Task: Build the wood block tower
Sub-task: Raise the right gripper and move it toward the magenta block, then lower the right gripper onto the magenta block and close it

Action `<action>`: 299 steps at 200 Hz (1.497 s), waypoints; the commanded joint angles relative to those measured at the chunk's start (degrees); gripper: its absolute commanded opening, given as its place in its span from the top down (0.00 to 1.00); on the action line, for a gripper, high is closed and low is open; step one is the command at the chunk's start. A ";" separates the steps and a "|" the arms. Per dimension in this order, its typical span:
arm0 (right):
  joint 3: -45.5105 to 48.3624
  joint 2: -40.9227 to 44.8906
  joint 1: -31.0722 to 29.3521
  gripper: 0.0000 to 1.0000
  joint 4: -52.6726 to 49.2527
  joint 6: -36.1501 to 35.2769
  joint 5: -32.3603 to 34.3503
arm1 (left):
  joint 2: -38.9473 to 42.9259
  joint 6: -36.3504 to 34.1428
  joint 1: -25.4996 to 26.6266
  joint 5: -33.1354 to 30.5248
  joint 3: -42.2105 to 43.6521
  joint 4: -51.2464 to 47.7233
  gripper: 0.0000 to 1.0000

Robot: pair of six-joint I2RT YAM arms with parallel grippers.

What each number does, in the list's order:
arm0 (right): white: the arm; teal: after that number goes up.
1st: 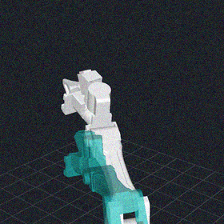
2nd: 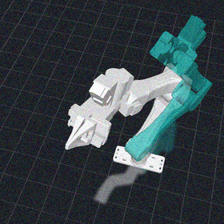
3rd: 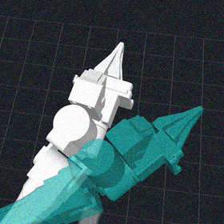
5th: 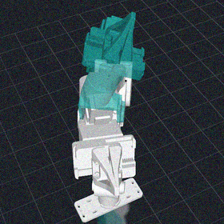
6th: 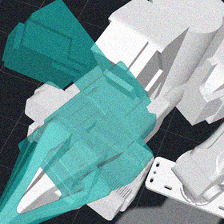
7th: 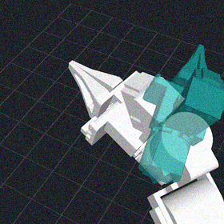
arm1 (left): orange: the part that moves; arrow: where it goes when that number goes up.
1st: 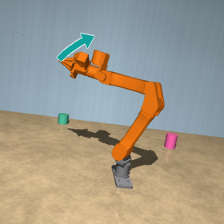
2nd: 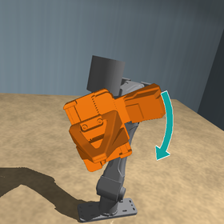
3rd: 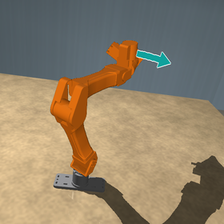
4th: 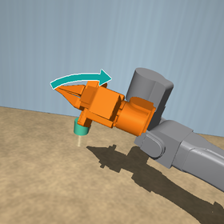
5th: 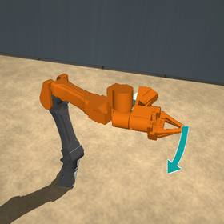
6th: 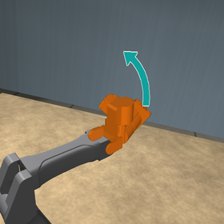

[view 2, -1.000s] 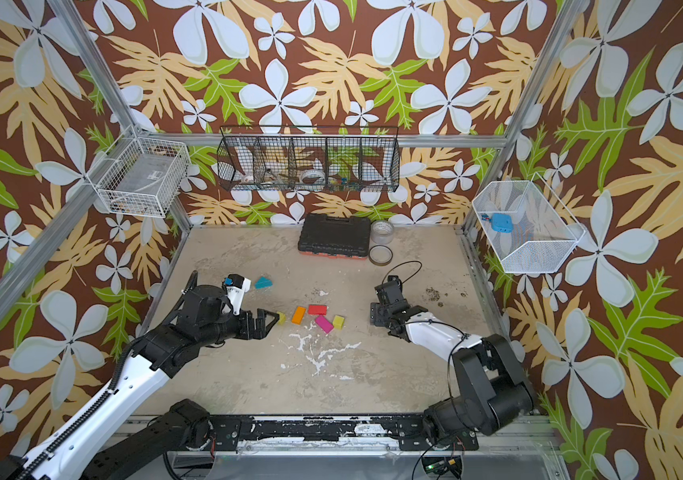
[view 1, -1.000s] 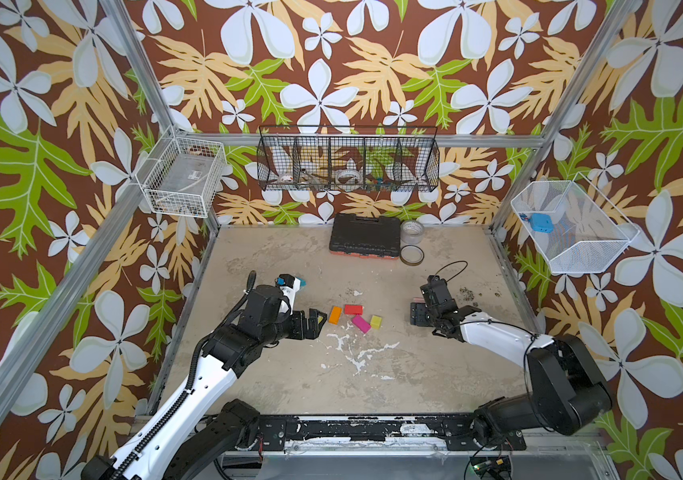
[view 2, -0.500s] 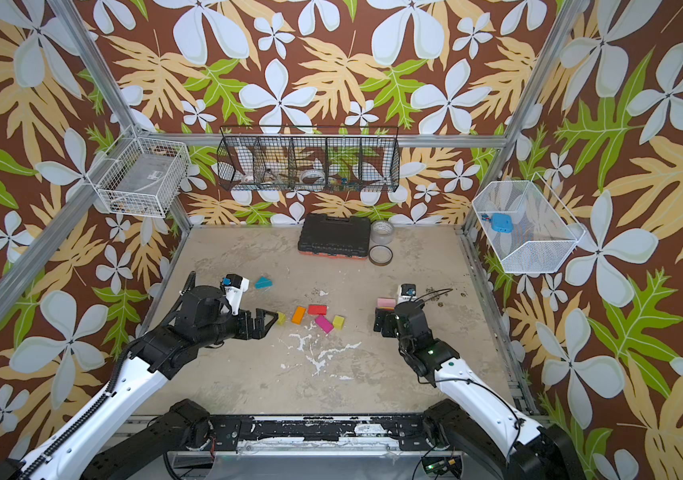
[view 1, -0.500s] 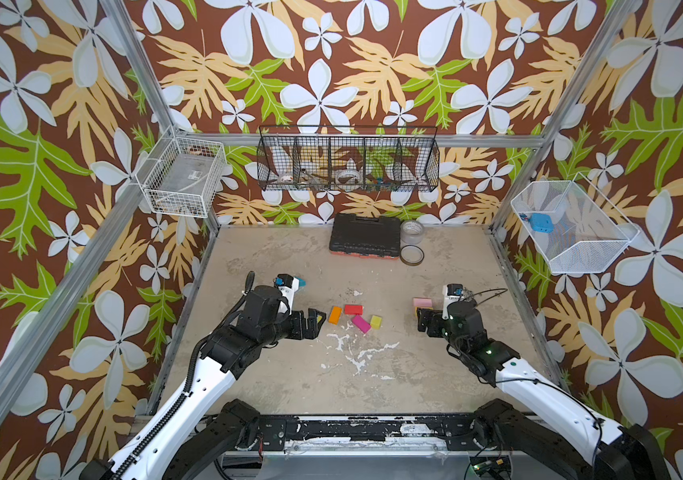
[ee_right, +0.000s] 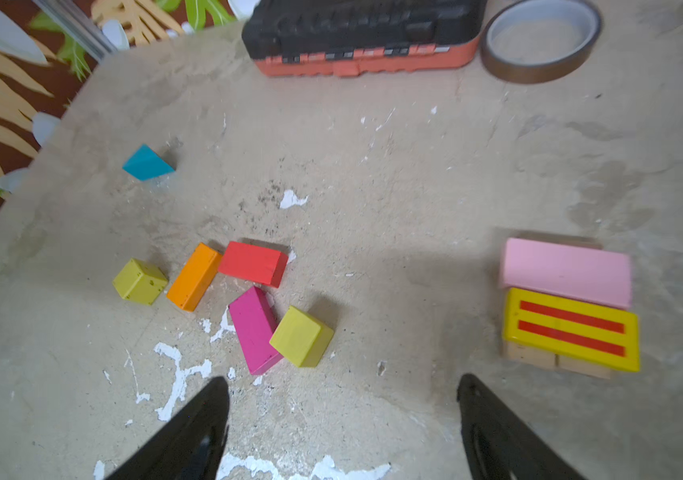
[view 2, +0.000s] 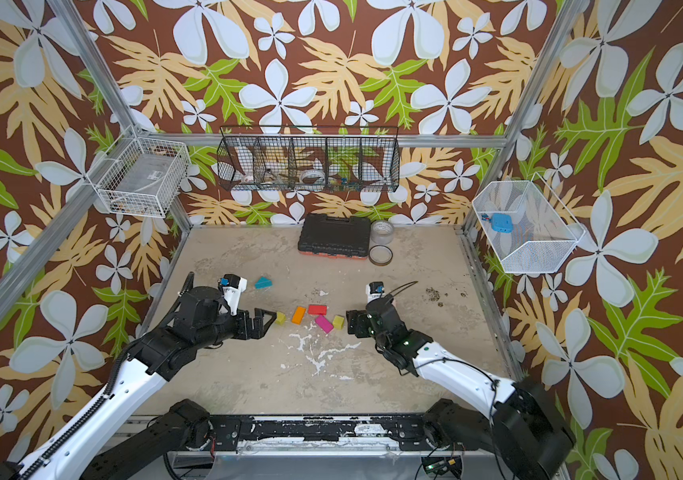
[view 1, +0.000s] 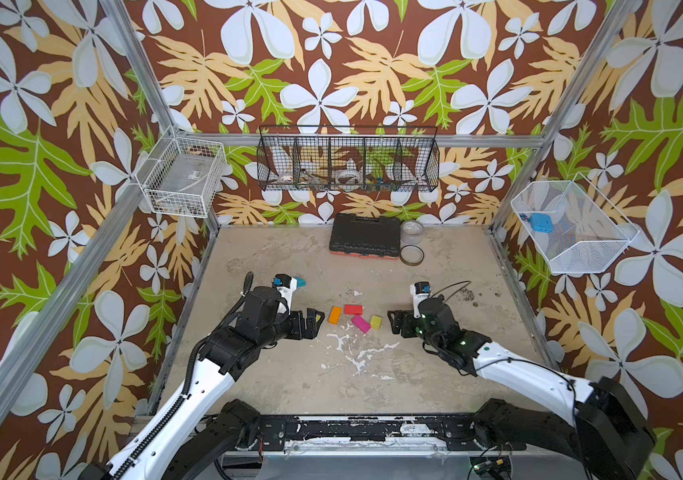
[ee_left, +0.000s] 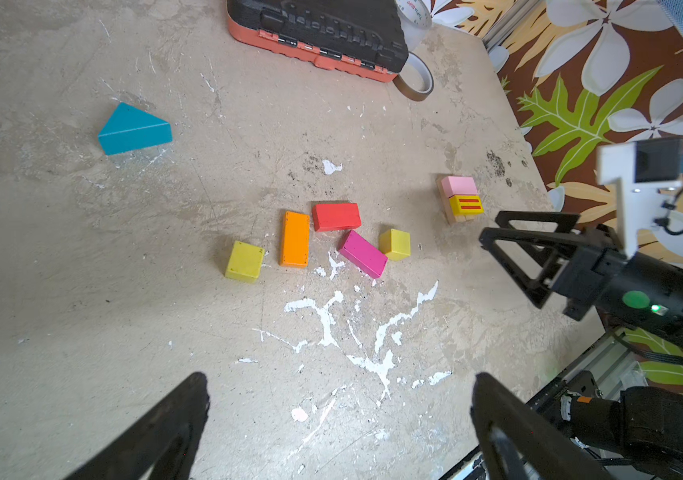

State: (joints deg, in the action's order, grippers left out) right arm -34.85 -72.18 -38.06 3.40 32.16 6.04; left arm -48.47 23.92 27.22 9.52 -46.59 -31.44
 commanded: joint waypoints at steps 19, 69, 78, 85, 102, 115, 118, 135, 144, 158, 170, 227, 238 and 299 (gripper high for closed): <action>-10.51 -15.91 -7.08 0.21 -2.40 -1.75 4.92 | 0.23 0.16 0.03 0.07 -0.08 0.25 0.00; -20.14 -25.55 -11.74 0.28 -8.92 -0.41 13.65 | 0.74 0.16 0.02 0.19 -0.08 0.33 0.00; -19.86 -25.24 -11.98 0.28 -8.75 -0.04 14.08 | 0.66 0.16 0.02 0.16 -0.08 0.33 0.00; -19.21 -24.75 -12.24 0.28 -7.70 -0.14 13.64 | 0.66 0.09 0.03 0.18 -0.08 0.33 0.00; -18.60 -24.52 -13.12 0.29 -5.35 -1.93 10.70 | 0.66 0.07 0.02 0.36 -0.08 0.33 0.00; -20.09 -26.01 -13.61 0.31 -6.53 -2.44 10.28 | 0.83 0.07 0.02 0.29 -0.08 0.33 0.00; -20.52 -26.60 -13.62 0.32 -6.90 -2.31 10.30 | 0.87 0.07 0.02 0.24 -0.08 0.34 0.00; -22.53 -29.52 -13.62 0.36 -8.03 -2.01 9.49 | 1.09 0.09 0.10 0.28 -0.04 0.41 0.00; -23.50 -30.87 -13.62 0.38 -8.46 -2.02 8.70 | 0.86 -0.03 0.11 0.62 -0.08 0.60 0.00; -24.12 -32.25 -13.62 0.39 -8.50 -1.67 7.82 | -0.08 -0.26 0.11 1.35 -0.04 0.68 0.00; -24.53 -33.41 -13.62 0.39 -8.53 -1.58 7.41 | -1.17 -0.44 0.24 2.23 0.00 0.60 0.00; -26.03 -36.36 -13.62 0.41 -11.16 -1.12 9.86 | -0.99 -0.48 0.80 2.49 0.09 0.72 0.00; -25.97 -36.46 -13.62 0.43 -11.24 -0.81 9.86 | -0.93 -0.51 0.86 2.29 0.09 0.69 0.00; -24.97 -35.90 -13.62 0.64 -10.65 -0.29 9.34 | -0.82 -0.38 1.17 1.99 0.01 0.52 0.00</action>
State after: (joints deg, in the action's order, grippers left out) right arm -60.49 -108.36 -51.66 -5.41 31.20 15.42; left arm -49.54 23.70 28.14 11.60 -46.52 -31.42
